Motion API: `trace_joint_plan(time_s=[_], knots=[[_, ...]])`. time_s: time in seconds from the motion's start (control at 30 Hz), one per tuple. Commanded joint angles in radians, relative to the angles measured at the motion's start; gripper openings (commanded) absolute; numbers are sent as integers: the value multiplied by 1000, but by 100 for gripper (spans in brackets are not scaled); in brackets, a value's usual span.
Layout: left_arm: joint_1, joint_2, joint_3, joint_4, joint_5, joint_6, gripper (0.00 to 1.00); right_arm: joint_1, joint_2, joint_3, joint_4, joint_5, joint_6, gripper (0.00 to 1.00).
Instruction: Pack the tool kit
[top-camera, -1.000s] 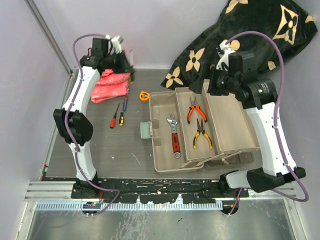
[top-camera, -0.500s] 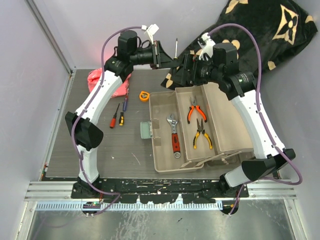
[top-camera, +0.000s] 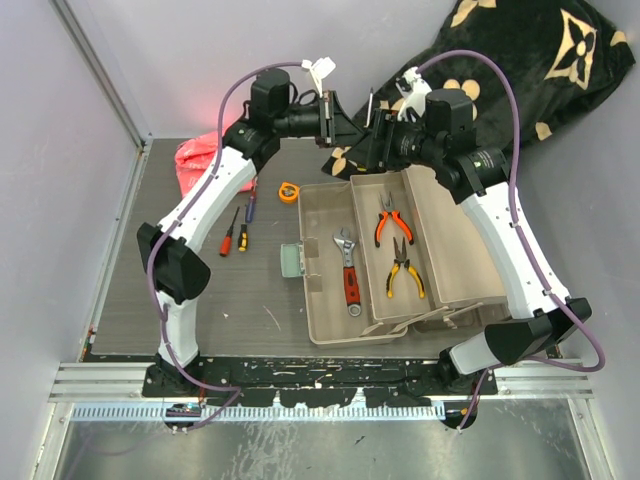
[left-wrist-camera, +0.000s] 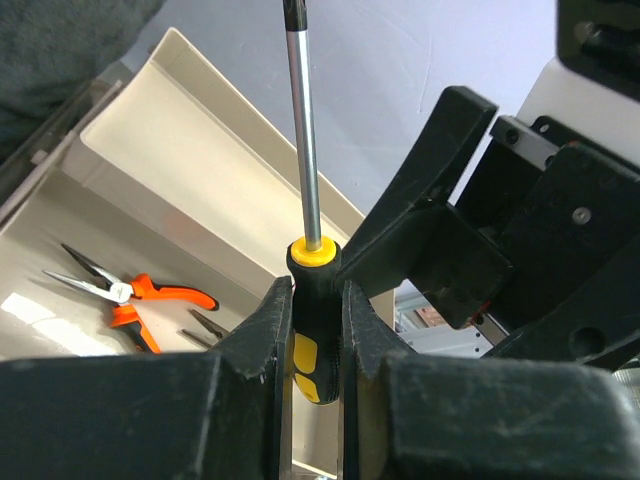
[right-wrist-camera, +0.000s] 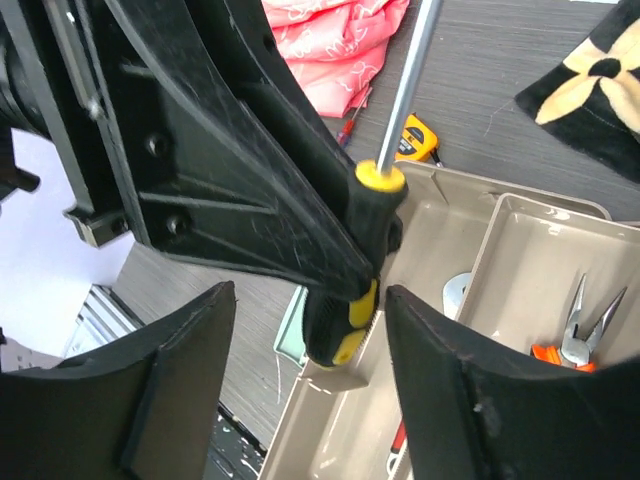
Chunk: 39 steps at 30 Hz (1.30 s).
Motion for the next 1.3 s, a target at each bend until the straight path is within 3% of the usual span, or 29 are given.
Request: trace_joint_plan(time_s=[0.0, 0.13, 0.3, 0.43, 0.47, 0.5, 0.57, 0.63, 0.7, 0.87, 1.03, 1.13, 1.27], knots=[[-10, -67, -16, 84, 28, -20, 0, 5, -23, 0, 82, 37, 15, 62], [-10, -73, -22, 87, 29, -24, 0, 6, -25, -10, 87, 55, 19, 44], [-10, -80, -27, 90, 30, -31, 0, 5, -25, -27, 87, 54, 24, 33], [-10, -84, -25, 93, 30, -36, 0, 5, -31, -36, 85, 69, 29, 3], [-9, -85, -25, 86, 23, -29, 9, 7, -33, -36, 83, 78, 30, 1], [-6, -85, -22, 70, 12, -13, 28, 6, -35, -34, 82, 87, 30, 1], [9, -84, -2, 17, -26, 40, 55, 6, -38, -24, 70, 111, 25, 1], [45, -77, 8, -2, -60, 55, 72, 5, -39, -7, 42, 135, 10, 1], [98, -71, 16, -13, -88, 52, 79, 4, -42, 9, 20, 164, -8, 1], [242, -80, 9, -89, -144, 115, 80, -27, -38, 61, -95, 274, -77, 1], [343, -84, -39, -442, -367, 399, 78, -189, 62, 215, -360, 391, -194, 1], [366, -148, -174, -517, -519, 510, 79, -265, 91, 220, -445, 456, -260, 1], [370, -244, -388, -544, -613, 615, 78, -290, 69, 139, -453, 551, -301, 1]])
